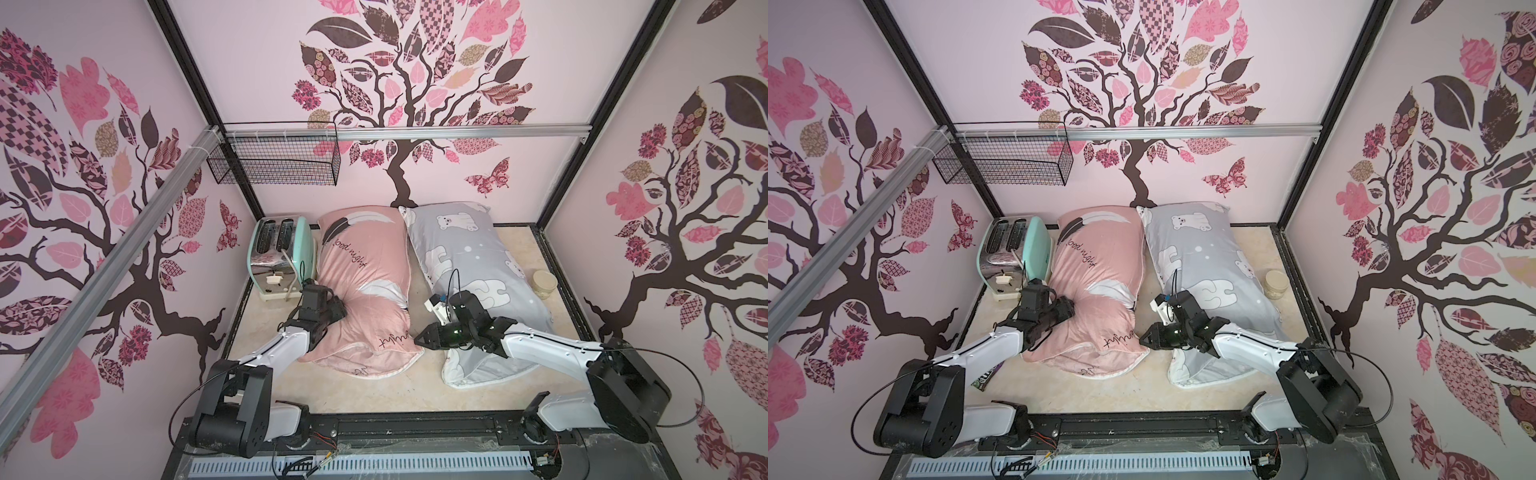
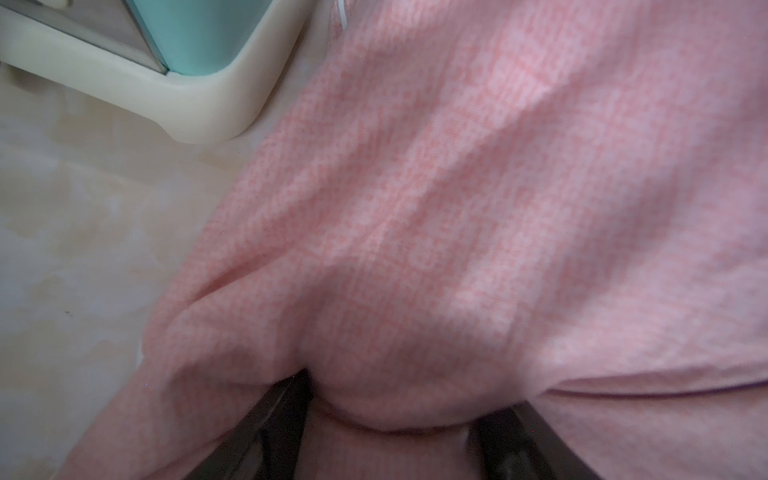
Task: Zip up pillowcases
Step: Pick up the pillowcase from the center of the board.
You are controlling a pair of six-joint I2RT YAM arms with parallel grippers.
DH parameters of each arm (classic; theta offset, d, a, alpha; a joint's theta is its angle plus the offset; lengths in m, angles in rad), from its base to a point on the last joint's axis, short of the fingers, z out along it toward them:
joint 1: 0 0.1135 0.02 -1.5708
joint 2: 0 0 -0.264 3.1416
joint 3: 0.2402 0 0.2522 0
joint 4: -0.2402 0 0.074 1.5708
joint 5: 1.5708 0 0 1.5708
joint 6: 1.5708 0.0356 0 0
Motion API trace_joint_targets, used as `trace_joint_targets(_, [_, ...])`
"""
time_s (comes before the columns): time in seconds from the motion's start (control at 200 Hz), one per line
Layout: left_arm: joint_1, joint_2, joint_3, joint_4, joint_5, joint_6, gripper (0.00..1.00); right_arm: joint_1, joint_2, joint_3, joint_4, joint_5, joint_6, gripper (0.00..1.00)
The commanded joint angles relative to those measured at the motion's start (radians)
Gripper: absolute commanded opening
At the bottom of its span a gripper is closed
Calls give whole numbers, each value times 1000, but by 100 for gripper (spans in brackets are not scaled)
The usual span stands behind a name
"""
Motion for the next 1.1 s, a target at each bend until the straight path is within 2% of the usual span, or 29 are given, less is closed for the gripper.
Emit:
trace_joint_targets(0.0, [26, 16, -31, -91, -77, 17, 67, 0, 14, -19, 0, 0, 2, 42])
trace_joint_targets(0.165, [25, 10, -30, -92, -73, 18, 67, 1, 45, -31, 18, -10, 7, 45])
trace_joint_targets(0.225, [26, 9, -29, -93, -70, 20, 67, -1, 48, -36, 27, -7, 9, 54])
trace_joint_targets(0.4, [26, 6, -29, -93, -70, 21, 66, -2, 41, -52, 39, -23, 24, 54])
trace_joint_targets(0.51, [25, -3, -31, -96, -69, 24, 66, -47, 7, -74, -42, 28, -8, 65])
trace_joint_targets(0.655, [26, -3, -35, -89, -65, 25, 65, -86, -25, -117, -7, -9, 23, 67])
trace_joint_targets(0.74, [26, 2, -37, -80, -57, 19, 65, -86, -9, -134, 78, -59, 71, 67])
trace_joint_targets(0.955, [25, -4, -39, -77, -52, 15, 65, -84, 28, -150, 255, -137, 186, 49])
trace_joint_targets(1.095, [26, -5, -44, -70, -41, 7, 64, -84, 63, -153, 309, -139, 214, 42])
